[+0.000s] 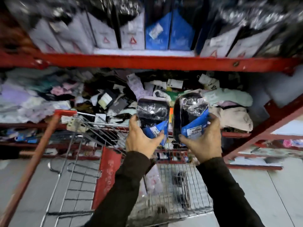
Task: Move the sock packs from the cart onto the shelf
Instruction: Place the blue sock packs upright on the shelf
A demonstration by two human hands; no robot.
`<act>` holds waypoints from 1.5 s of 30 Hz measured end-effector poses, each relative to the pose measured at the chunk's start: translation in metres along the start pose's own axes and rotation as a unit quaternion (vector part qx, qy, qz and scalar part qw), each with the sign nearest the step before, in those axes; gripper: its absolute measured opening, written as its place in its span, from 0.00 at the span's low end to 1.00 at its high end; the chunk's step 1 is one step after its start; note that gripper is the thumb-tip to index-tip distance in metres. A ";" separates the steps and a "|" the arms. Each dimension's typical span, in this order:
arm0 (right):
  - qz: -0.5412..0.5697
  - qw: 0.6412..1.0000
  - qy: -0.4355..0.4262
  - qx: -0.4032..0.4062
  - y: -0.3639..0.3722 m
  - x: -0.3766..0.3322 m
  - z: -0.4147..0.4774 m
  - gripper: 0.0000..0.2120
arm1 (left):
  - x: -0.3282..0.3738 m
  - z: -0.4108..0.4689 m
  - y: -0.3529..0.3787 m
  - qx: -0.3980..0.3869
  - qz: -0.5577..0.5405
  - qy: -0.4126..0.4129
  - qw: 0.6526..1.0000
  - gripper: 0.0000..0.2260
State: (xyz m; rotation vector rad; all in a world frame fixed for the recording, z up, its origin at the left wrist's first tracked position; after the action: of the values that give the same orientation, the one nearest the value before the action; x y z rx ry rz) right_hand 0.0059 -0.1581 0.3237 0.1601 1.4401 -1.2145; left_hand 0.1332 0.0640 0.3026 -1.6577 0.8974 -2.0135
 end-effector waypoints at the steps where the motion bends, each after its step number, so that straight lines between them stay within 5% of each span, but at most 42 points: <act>1: 0.005 1.000 -0.013 0.005 -0.004 -0.013 0.005 0.49 | 0.009 0.004 -0.011 0.016 -0.005 0.010 1.000 0.48; 18: 0.094 0.978 -0.140 0.119 -0.045 -0.172 0.140 0.51 | 0.173 0.120 -0.136 0.189 -0.057 0.178 0.964 0.44; 35: 0.050 0.988 -0.035 0.139 0.025 -0.135 0.210 0.51 | 0.167 0.219 -0.051 0.123 -0.066 0.101 0.985 0.45; 45: 0.084 0.991 -0.036 0.101 0.034 -0.117 0.173 0.45 | 0.148 0.190 -0.047 0.105 -0.153 0.161 0.969 0.40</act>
State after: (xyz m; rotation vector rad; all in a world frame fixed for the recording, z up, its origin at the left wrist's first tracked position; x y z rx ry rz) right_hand 0.1779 -0.2063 0.4363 0.3656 1.2142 -1.2139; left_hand 0.2874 -0.0424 0.4602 -1.4469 0.5210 -2.5414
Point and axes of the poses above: each hand's wrist, its own z-axis towards the middle knuckle, its own y-axis out of the palm, x = y × z, the point moved 10 cm from there along z, towards the middle knuckle, and after that the axes turned 4 degrees about y, right-handed, at the moved point
